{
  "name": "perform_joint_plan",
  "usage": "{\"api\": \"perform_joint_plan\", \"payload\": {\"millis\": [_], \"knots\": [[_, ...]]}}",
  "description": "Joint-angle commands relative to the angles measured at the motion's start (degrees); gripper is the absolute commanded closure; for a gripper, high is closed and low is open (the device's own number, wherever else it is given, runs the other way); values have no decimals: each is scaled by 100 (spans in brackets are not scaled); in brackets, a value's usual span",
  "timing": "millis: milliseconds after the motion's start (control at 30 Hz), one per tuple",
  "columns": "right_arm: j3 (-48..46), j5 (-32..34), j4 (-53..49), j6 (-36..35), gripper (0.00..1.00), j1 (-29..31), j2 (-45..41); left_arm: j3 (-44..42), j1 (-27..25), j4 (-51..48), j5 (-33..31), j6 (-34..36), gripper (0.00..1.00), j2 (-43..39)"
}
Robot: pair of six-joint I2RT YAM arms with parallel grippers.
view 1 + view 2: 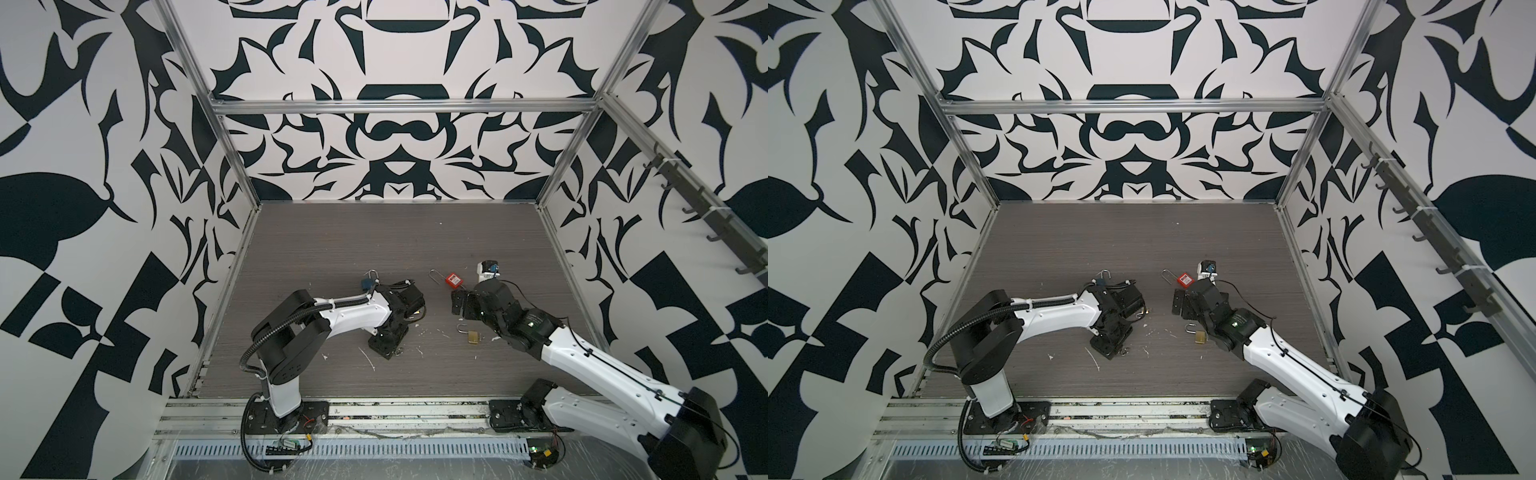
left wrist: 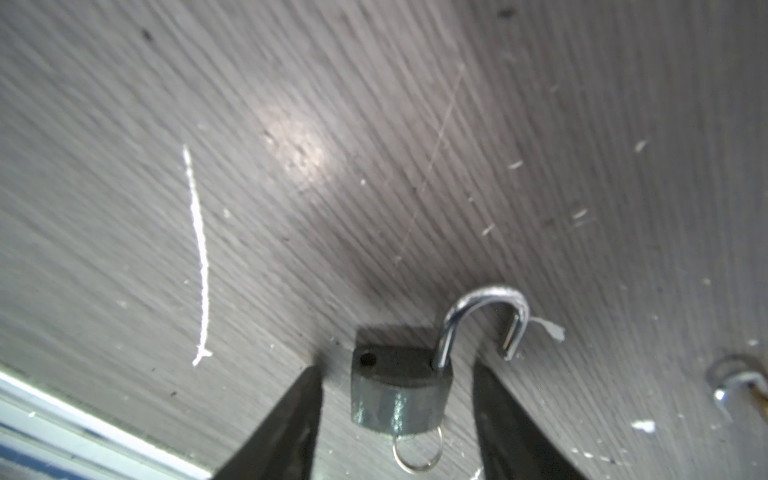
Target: Lock with the key
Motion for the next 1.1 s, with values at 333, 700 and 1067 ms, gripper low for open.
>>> {"api": "perform_joint_plan", "payload": {"millis": [333, 700, 1067], "knots": [[311, -3, -86, -66, 0, -34, -98, 102, -20, -251, -50, 66, 84, 86], [993, 84, -243, -693, 0, -52, -18, 1417, 300, -824, -1584, 4870, 95, -680], [2673, -1499, -1412, -850, 0, -811, 529, -397, 667, 2111, -336, 12556, 98, -2608]]}}
